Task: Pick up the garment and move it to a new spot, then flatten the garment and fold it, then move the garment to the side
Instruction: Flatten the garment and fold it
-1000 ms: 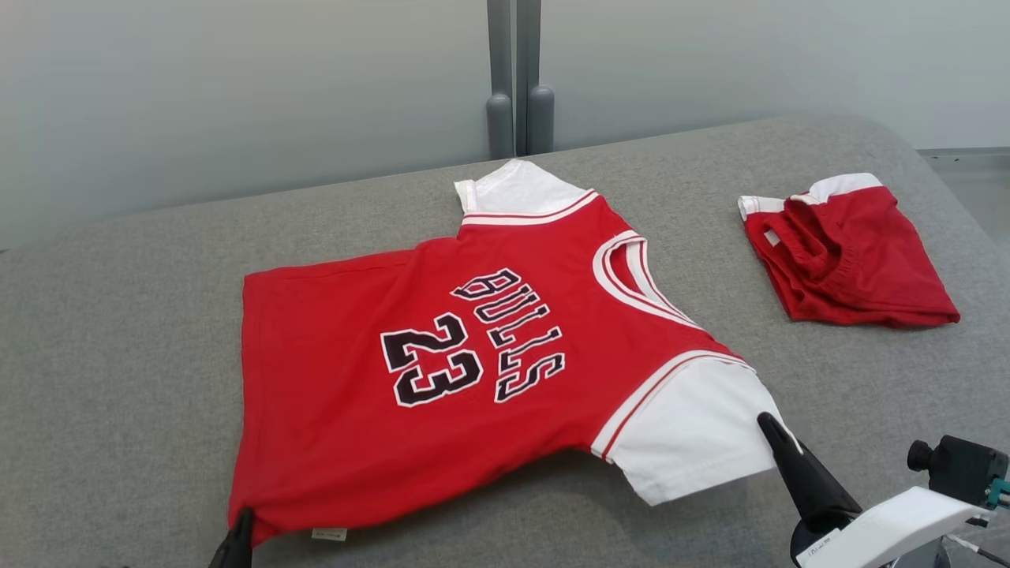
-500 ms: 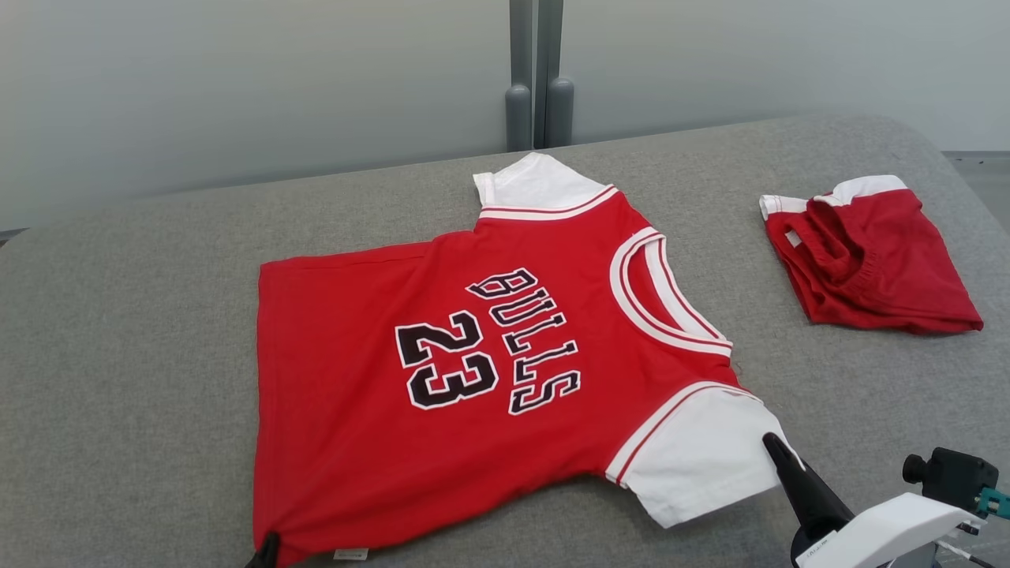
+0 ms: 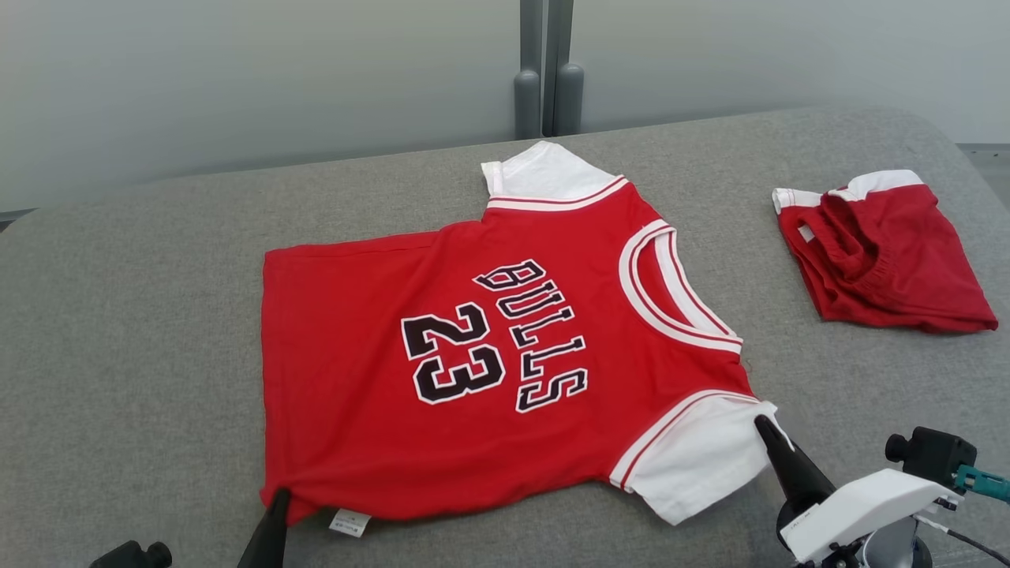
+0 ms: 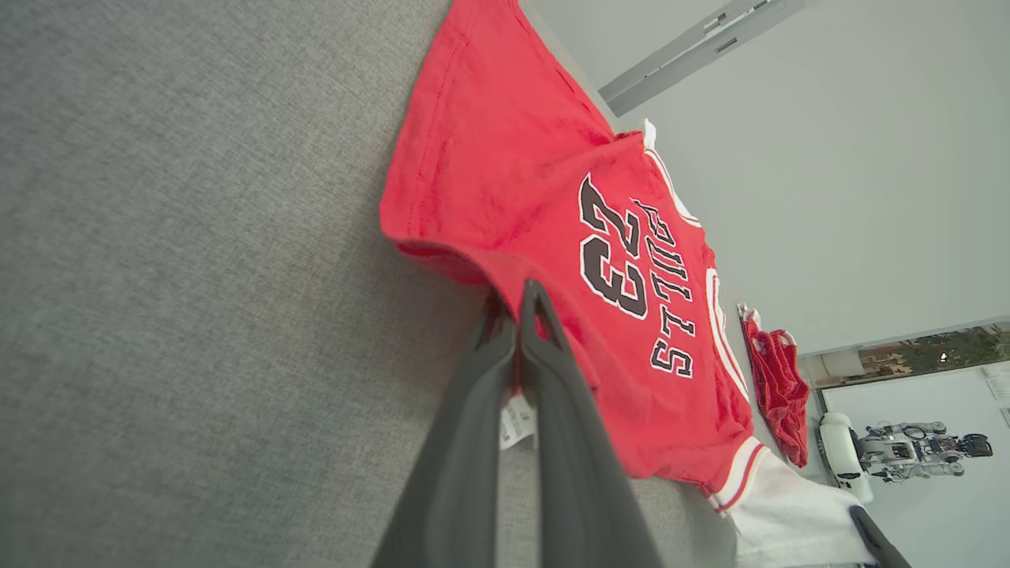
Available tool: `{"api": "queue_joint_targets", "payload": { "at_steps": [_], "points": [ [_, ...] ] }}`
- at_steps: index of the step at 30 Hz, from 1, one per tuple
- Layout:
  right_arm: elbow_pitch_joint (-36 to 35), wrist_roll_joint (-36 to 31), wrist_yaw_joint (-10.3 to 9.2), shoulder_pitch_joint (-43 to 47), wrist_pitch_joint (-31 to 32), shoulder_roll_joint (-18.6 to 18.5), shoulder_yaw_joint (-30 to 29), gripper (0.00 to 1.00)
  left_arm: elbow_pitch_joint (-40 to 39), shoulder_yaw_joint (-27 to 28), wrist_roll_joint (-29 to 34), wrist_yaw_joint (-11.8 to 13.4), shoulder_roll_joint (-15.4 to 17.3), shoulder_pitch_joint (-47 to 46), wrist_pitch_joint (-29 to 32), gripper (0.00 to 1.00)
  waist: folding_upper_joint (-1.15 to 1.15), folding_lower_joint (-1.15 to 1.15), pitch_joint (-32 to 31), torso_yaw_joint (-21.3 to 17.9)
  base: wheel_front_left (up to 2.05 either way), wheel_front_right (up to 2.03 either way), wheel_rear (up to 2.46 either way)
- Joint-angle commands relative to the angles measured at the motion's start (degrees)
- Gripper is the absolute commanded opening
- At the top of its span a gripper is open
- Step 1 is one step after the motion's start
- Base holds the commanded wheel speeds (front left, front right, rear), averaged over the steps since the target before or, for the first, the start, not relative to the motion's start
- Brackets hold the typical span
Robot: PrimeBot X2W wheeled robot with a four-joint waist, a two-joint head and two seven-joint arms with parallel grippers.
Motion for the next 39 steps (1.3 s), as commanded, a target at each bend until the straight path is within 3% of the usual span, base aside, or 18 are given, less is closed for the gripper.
{"api": "queue_joint_targets", "payload": {
  "at_steps": [1, 9, 18, 25, 32, 33, 34, 35, 39],
  "points": [
    [0.25, -0.08, 0.01, -0.85, -0.37, 0.00, -0.11, 0.00, 0.12, 0.32, -0.19, -0.40, -0.19, -1.18, 0.05, 0.00, 0.00, 0.00, 0.19, 0.21, 0.00, 0.00, 0.00],
    [7.54, -2.26, 0.01, -10.82, -1.04, -0.01, -0.77, 0.00, 4.42, 1.24, -2.80, 0.24, -3.40, -9.13, 1.01, 0.00, 0.00, 0.00, 2.22, 1.10, 0.00, 0.00, 0.00],
    [21.88, -5.97, 0.01, -27.79, -1.41, -0.01, 0.10, 0.00, 16.04, 0.79, -1.22, 0.97, -5.30, -23.13, 1.50, 0.00, 0.00, 0.00, 6.94, 2.20, 0.00, 0.00, 0.00],
    [35.77, -7.98, 0.01, -38.88, -3.53, -0.02, 2.22, 0.00, 25.88, -0.30, 0.95, -0.20, -6.46, -30.98, 0.62, 0.00, 0.00, 0.00, 9.42, 3.22, 0.00, 0.00, 0.00],
    [45.60, -7.54, 0.01, -44.80, -6.54, -0.07, 4.00, 0.00, 30.76, -1.24, 2.34, -1.07, -7.00, -33.62, -0.50, 0.01, 0.00, 0.00, 9.22, 4.14, 0.00, 0.00, 0.00],
    [47.08, -7.58, 0.01, -45.70, -7.20, -0.08, 4.02, 0.24, 31.09, -1.38, 2.33, -1.43, -7.05, -33.88, -0.67, 0.26, 0.00, 0.00, 9.16, 4.26, 0.00, 0.00, 0.00],
    [48.40, -7.81, 0.01, -46.66, -8.01, -0.04, 4.20, 0.66, 31.34, -1.51, 2.59, -1.61, -7.08, -34.08, -1.01, 0.69, 0.00, 0.00, 9.10, 4.38, 0.00, 0.00, 0.00],
    [49.44, -7.56, 0.01, -47.52, -8.97, -0.03, 4.38, 1.00, 31.52, -1.75, 2.82, -1.94, -7.09, -34.25, -1.11, 1.00, 0.00, 0.00, 9.05, 4.51, 0.00, 0.00, 0.00],
    [52.25, -5.33, 0.01, -49.89, -12.67, -0.05, 6.32, 1.00, 31.57, -2.74, 3.97, -2.83, -7.23, -34.68, -1.80, 1.00, 0.00, 0.00, 8.75, 4.89, 0.00, 0.00, 0.00]
  ]
}}
